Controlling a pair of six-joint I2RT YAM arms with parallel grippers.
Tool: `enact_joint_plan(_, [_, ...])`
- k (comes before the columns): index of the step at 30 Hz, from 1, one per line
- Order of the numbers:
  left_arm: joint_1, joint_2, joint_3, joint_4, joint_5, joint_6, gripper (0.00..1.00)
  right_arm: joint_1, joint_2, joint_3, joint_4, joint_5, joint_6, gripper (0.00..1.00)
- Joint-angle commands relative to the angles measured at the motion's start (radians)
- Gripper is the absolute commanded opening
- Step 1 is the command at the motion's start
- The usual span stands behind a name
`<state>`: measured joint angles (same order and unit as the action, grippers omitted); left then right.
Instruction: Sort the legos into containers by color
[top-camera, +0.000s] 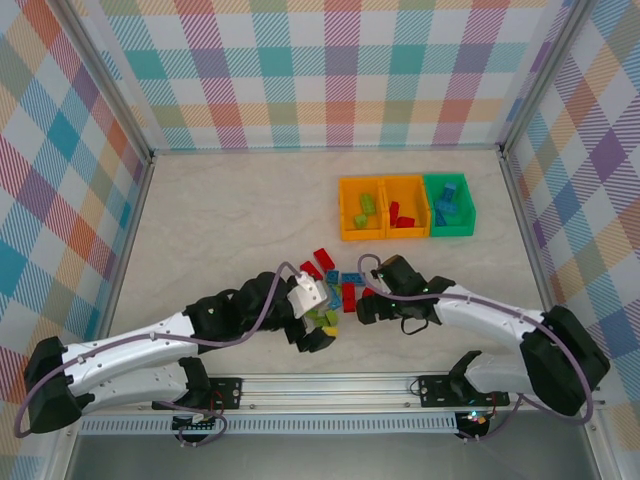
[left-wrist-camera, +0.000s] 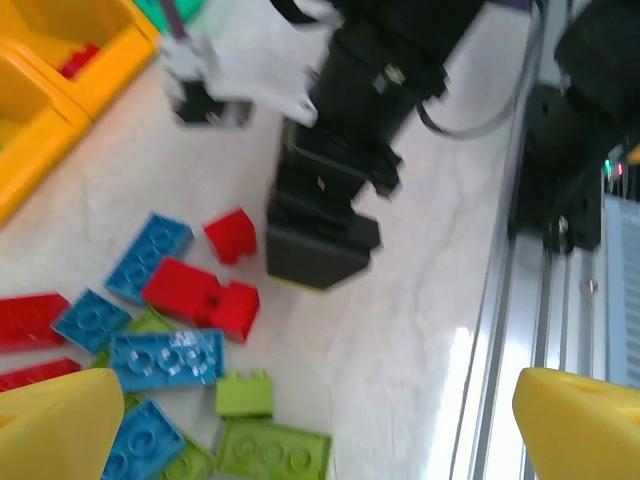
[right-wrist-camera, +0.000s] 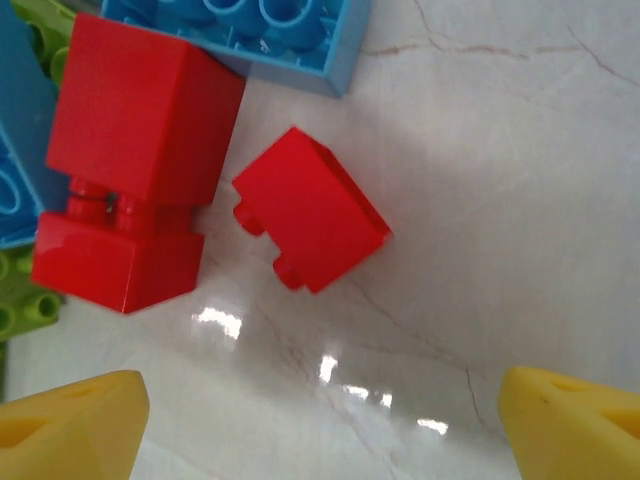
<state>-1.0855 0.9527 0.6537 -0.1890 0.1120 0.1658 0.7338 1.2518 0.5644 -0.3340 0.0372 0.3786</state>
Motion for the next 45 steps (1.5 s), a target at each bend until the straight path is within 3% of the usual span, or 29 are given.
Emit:
enact_joint_plan(1, [-0.011, -0.014, -0.057, 0.008, 0.025, 0.082, 1.0, 0.004, 0.059, 0.047, 0.1, -0.013, -0.049, 0.85])
enact_joint_plan(5, [-0.013, -0.017, -0.09, 0.039, 0.004, 0.085, 1.0, 0.004, 0.153, 0.081, 0.153, -0.039, -0.049, 0.75])
enact_joint_plan(11, [-0.013, -0.03, -0.142, 0.177, 0.049, 0.019, 1.0, 0.002, 0.259, 0.137, 0.135, 0.079, -0.095, 0.64])
enact_joint_plan(16, [-0.013, -0.025, -0.138, 0.171, 0.03, 0.016, 1.0, 0.003, 0.257, 0.136, 0.141, 0.092, -0.104, 0.31])
enact_joint_plan(22, [-0.013, -0.039, -0.15, 0.186, 0.029, 0.013, 1.0, 0.002, 0.229, 0.129, 0.137, 0.085, -0.091, 0.19])
enact_joint_plan(29, [-0.013, -0.069, -0.171, 0.204, -0.023, 0.012, 1.0, -0.039, -0.007, 0.13, 0.112, 0.119, 0.008, 0.13])
enact_joint_plan(34, [-0.013, -0.136, -0.209, 0.224, -0.141, 0.003, 1.0, -0.31, -0.107, 0.172, 0.188, 0.02, 0.046, 0.07])
enact_joint_plan(37, [-0.013, -0.17, -0.226, 0.221, -0.242, -0.001, 1.0, -0.446, 0.012, 0.278, 0.232, -0.034, 0.016, 0.07])
enact_joint_plan(41, [-0.012, -0.209, -0.243, 0.212, -0.345, 0.002, 1.0, -0.547, 0.256, 0.464, 0.241, -0.084, -0.008, 0.09])
enact_joint_plan(44, [-0.012, -0.243, -0.254, 0.206, -0.378, 0.013, 1.0, -0.566, 0.387, 0.579, 0.218, -0.085, -0.018, 0.21])
enact_joint_plan(45, [-0.011, -0.255, -0.257, 0.202, -0.387, 0.017, 1.0, -0.568, 0.423, 0.612, 0.204, -0.087, -0.018, 0.33])
